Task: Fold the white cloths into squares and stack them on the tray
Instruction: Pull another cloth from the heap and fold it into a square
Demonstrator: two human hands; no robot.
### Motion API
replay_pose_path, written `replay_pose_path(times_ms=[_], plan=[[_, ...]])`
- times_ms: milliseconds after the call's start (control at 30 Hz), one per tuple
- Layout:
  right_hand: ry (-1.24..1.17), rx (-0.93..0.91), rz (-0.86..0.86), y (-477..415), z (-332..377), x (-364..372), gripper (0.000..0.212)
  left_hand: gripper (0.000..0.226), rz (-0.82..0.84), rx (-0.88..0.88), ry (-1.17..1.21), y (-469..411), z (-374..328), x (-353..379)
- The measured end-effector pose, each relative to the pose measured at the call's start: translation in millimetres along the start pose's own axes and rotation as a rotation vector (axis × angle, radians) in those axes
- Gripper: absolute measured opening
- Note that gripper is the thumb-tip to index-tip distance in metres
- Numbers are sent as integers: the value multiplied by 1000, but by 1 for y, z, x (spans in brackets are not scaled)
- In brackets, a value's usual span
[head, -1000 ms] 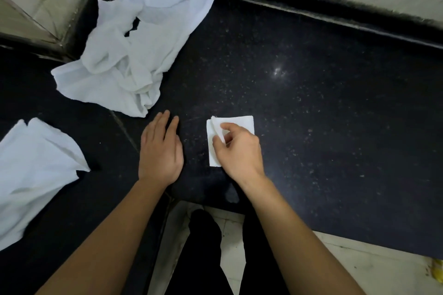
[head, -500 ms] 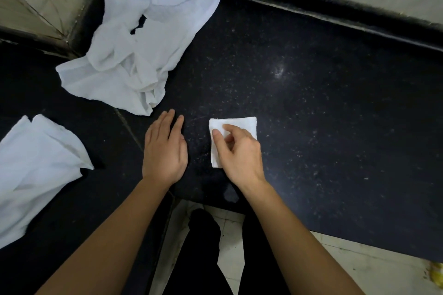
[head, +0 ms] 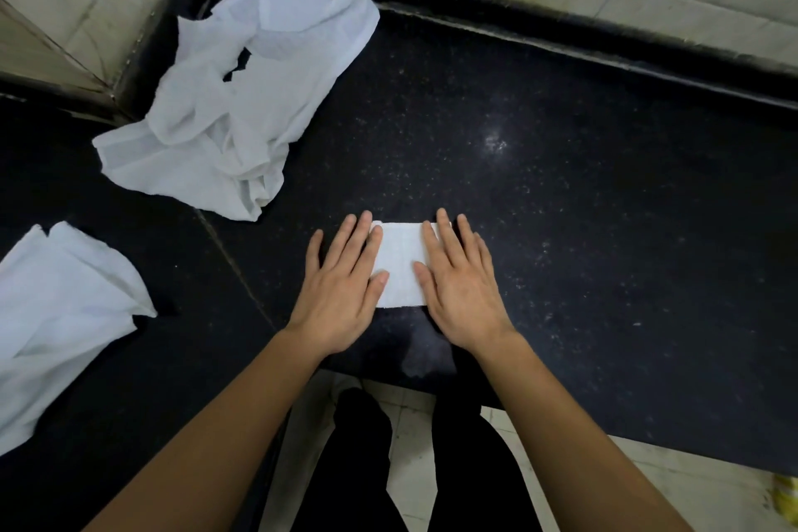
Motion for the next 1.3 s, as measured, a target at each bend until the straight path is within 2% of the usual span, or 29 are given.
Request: replay_pose_path(times_ms=[133,333,633,700,767,867,933,1000,1067,1167,1300], plan=[[47,-21,13,0,-4,2,63,62,44,-23,-101,-1,2,5],[114,-12,-32,0,-9,19,64,61,10,-30,-115,0,0,12],[75,-5,14,-2,-5,18,65,63,85,-41,-150,-1,-2,9],[26,-31,14,-2,-6,16,64,63,73,-47,-145,-1,0,8],[-122,-35,-5,1,-10,8,63,63,76,-52,-121,-3,-3,7],[-474,137,-132,6,-12,-15,60,63,11,-36,-47,-1,-5,1],[-544,292,-212,7,-15,-30,55,62,-91,-141,97,3,-4,-9],[-541,418,-127,2,-14,-38,54,61,-167,-392,287,5,-8,-21],[-510,512,10,-3,-12,-39,55,64,-94,-640,444,4,-13,-25],[-541,627,105,-10,-9,-42,42,61,36,-780,480,-6,-19,-25],[-872,732,130,-14,-12,-31,17,19,147,-882,535,-21,-11,-21]])
Point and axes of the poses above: each hand's wrist, its own y-axis away from the middle knuckle, its own x-axis out of the palm, z = x × y, the point moved 4 cm from there along -y, towards the middle knuckle, and after that the axes turned 3 degrees about -y, right-handed, at the moved point
